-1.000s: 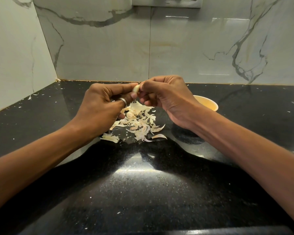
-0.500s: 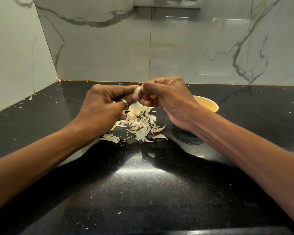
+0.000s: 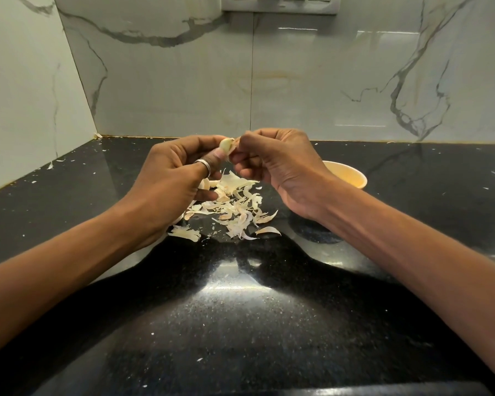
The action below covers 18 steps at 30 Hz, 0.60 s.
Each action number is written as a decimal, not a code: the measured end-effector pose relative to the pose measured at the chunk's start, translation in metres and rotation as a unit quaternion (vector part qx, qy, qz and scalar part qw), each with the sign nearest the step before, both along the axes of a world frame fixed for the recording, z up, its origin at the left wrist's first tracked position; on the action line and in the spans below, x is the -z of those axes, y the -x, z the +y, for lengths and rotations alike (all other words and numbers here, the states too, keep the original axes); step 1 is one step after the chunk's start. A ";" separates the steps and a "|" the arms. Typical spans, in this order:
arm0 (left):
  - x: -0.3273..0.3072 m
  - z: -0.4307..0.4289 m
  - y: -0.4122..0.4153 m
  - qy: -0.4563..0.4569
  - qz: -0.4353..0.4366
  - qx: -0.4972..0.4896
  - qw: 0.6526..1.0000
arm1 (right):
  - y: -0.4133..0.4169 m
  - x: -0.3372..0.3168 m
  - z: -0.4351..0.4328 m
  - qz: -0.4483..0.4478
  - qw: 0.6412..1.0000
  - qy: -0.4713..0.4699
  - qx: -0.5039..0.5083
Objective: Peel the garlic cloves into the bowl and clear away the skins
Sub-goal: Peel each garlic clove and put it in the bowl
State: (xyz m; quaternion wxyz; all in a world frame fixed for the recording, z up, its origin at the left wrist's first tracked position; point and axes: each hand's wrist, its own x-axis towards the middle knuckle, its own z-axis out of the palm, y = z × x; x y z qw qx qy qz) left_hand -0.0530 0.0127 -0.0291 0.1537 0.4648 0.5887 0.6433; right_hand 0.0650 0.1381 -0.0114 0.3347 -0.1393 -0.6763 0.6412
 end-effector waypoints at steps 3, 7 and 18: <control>-0.002 0.000 0.002 0.006 -0.021 0.000 1.000 | -0.001 0.000 -0.001 -0.013 1.000 -0.013 0.007; -0.003 0.001 0.004 0.007 -0.058 -0.002 0.998 | -0.002 0.000 -0.002 -0.020 1.000 -0.012 0.007; -0.009 0.000 0.001 0.000 -0.151 -0.006 0.989 | -0.003 -0.002 -0.005 -0.039 0.999 -0.025 0.012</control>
